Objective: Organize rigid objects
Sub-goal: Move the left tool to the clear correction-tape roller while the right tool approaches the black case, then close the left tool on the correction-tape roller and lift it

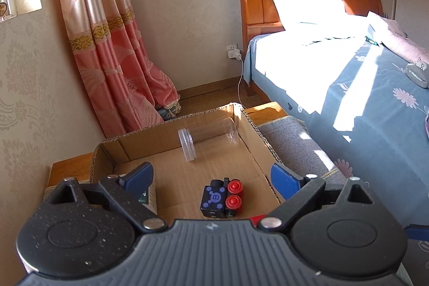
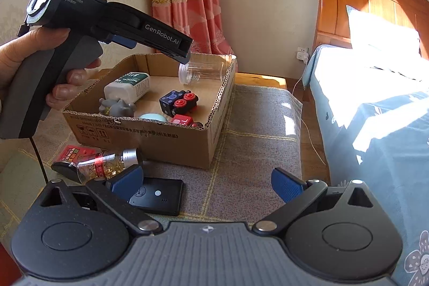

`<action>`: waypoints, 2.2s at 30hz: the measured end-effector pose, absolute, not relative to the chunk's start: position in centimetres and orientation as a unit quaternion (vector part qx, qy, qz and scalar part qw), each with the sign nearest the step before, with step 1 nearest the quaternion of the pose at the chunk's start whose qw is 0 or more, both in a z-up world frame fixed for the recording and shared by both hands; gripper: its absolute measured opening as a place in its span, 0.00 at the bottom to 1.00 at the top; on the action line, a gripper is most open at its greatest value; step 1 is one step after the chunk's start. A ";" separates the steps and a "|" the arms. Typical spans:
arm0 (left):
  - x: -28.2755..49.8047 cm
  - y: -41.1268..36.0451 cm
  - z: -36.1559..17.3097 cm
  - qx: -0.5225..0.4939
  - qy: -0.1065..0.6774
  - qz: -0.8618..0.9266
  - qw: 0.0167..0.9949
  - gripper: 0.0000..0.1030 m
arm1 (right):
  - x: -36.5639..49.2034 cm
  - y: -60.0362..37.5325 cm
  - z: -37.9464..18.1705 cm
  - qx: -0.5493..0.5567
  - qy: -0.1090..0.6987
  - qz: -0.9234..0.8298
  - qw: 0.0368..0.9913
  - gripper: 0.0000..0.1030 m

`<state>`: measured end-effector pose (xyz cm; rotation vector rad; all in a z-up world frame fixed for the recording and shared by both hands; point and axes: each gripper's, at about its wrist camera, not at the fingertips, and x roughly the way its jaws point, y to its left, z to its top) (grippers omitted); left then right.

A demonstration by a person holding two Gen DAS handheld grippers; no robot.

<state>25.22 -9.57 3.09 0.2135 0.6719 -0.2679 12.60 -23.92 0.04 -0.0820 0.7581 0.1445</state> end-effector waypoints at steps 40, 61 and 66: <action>13.4 4.4 -7.2 0.011 0.399 0.002 0.917 0.98 | 9.0 -20.9 -3.8 -0.075 0.421 0.058 0.902 1.00; 10.0 3.8 -8.9 0.009 0.421 -0.076 0.904 0.98 | 15.6 -18.0 -9.2 -0.073 0.436 0.055 0.895 1.00; 10.2 3.2 -9.6 0.011 0.424 -0.060 0.904 0.99 | 15.0 -19.1 -9.3 -0.067 0.426 0.041 0.901 1.00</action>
